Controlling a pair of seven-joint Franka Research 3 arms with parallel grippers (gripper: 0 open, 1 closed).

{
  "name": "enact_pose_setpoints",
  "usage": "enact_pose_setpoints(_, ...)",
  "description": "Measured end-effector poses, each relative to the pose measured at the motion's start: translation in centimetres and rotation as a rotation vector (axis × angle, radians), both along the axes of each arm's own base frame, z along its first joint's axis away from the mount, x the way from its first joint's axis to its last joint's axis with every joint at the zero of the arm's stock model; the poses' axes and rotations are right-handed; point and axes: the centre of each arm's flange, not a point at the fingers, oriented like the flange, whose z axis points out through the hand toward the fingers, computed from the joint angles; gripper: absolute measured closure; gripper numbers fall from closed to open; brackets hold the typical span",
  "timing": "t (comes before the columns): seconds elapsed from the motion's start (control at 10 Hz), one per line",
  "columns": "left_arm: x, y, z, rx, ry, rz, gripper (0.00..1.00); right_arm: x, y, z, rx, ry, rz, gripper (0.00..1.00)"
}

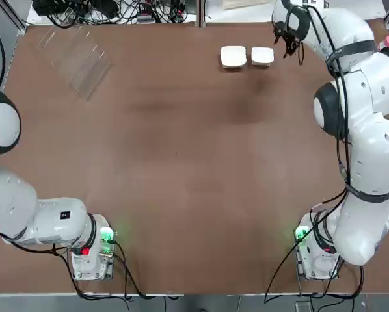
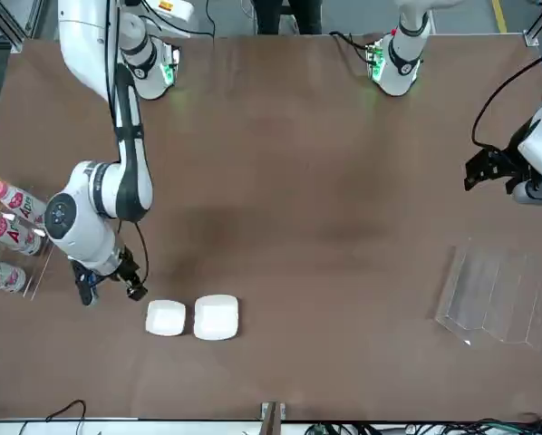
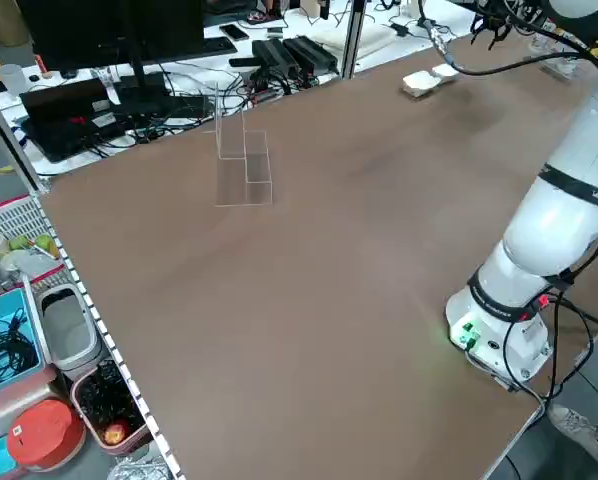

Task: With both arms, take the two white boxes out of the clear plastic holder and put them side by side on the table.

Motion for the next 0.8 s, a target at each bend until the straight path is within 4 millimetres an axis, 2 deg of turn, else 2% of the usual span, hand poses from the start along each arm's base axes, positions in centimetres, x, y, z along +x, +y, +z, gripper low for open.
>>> enact_pose_setpoints(0.1,0.0,0.0,0.0,0.0,0.0,0.0,0.0,0.0,-1.1,0.5,-0.016,0.003,0.124,0.0)
enact_pose_setpoints(0.3,0.0,0.1,0.0,0.0,0.0,0.001,0.0,-0.3,-3.7,1.2,-0.037,0.031,0.311,0.0)
enact_pose_setpoints(0.6,0.0,0.2,0.0,0.0,0.0,0.003,0.0,-0.4,-4.9,2.3,-0.048,0.024,0.478,0.0)
enact_pose_setpoints(0.8,0.0,0.2,0.0,0.0,0.0,0.004,0.0,-0.5,-5.4,2.7,-0.049,0.026,0.511,0.0)
